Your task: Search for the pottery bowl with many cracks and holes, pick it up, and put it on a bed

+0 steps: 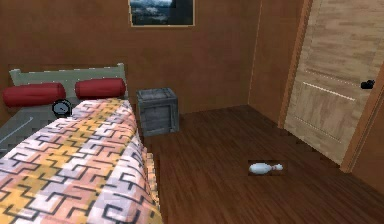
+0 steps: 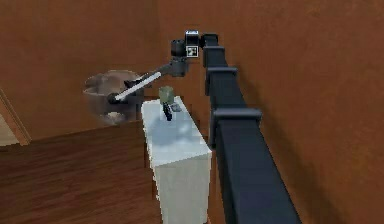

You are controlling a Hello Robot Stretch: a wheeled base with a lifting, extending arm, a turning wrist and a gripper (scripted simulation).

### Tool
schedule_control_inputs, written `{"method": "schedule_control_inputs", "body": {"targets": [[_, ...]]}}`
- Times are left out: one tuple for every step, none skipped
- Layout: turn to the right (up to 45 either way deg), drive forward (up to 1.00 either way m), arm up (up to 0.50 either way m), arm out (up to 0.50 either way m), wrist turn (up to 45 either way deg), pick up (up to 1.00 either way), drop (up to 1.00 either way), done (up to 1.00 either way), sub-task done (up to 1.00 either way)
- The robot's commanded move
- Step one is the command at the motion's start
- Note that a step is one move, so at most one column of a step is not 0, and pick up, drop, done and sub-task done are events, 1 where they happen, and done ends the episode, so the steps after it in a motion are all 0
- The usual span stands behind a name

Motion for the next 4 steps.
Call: {"method": "schedule_control_inputs", "body": {"targets": [[0.0, 0.0, 0.0, 0.0, -45.0, 0.0, 0.0, 0.0, 0.0], [0.0, 0.0, 0.0, 0.0, -6.0, 0.0, 0.0, 0.0, 0.0], [0.0, 0.0, 0.0, -0.44, 0.0, 0.0, 0.0, 0.0, 0.0], [18.0, 0.0, 0.0, 0.0, 0.0, 0.0, 0.0, 0.0, 0.0]]}}
